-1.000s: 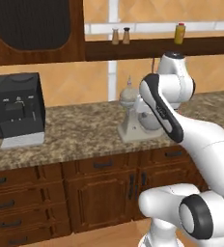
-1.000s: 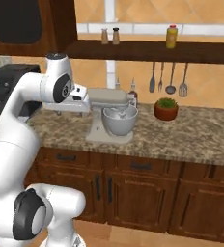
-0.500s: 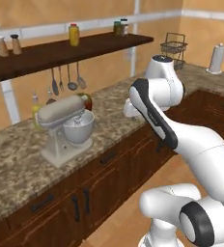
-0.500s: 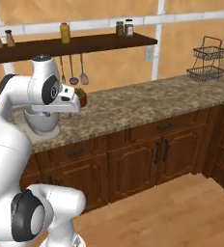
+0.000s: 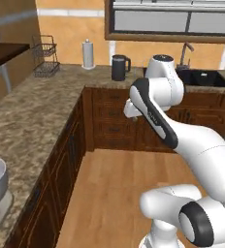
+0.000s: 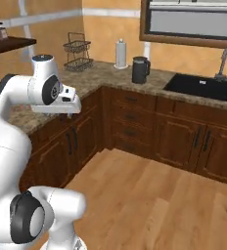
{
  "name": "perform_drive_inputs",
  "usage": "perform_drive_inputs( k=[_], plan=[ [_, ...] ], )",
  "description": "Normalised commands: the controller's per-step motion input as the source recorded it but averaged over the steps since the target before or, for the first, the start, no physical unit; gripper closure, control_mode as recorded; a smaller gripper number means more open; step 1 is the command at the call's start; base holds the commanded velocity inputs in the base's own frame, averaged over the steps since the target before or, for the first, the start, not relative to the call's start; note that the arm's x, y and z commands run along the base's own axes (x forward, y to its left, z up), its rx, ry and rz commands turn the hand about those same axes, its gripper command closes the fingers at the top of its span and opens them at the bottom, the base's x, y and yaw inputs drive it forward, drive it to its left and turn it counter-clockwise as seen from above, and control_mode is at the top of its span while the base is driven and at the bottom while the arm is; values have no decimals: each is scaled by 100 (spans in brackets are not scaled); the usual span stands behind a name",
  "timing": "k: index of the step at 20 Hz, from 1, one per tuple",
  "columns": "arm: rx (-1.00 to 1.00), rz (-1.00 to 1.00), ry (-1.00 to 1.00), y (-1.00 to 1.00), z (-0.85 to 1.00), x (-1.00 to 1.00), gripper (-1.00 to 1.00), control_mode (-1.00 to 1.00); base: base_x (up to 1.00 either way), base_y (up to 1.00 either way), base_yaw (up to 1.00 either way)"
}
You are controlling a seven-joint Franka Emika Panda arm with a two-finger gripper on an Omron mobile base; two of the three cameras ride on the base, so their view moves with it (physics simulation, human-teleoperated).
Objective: Navigate to the stove.
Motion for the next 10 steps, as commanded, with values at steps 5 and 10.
perform_drive_inputs(
  k=[5,10],
  plan=[
    [0,0,0,0,0,0,-100,100,9,26,-96],
    [0,0,0,0,0,0,-100,100,24,38,-92]
  ],
)
